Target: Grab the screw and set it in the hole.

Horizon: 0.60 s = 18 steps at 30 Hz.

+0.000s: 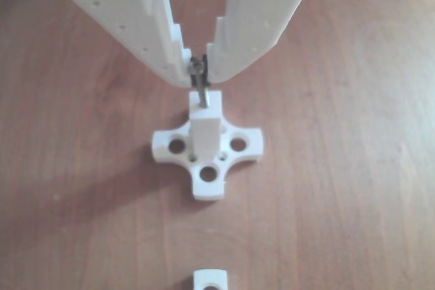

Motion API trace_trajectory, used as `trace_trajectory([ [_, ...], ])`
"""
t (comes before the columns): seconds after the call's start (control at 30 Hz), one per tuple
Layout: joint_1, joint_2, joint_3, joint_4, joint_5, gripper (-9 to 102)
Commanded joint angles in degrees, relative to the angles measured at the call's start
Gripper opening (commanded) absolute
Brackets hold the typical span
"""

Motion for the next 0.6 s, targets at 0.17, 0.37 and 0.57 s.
trace_trajectory([
  [0.17, 0.62, 0.97, -3.6, -1.32, -0.26, -1],
  [0.37, 0.7, 1.23, -3.6, -1.41, 0.26, 1],
  [0.57, 0.7, 1.32, -3.6, -1.49, 0.53, 2],
])
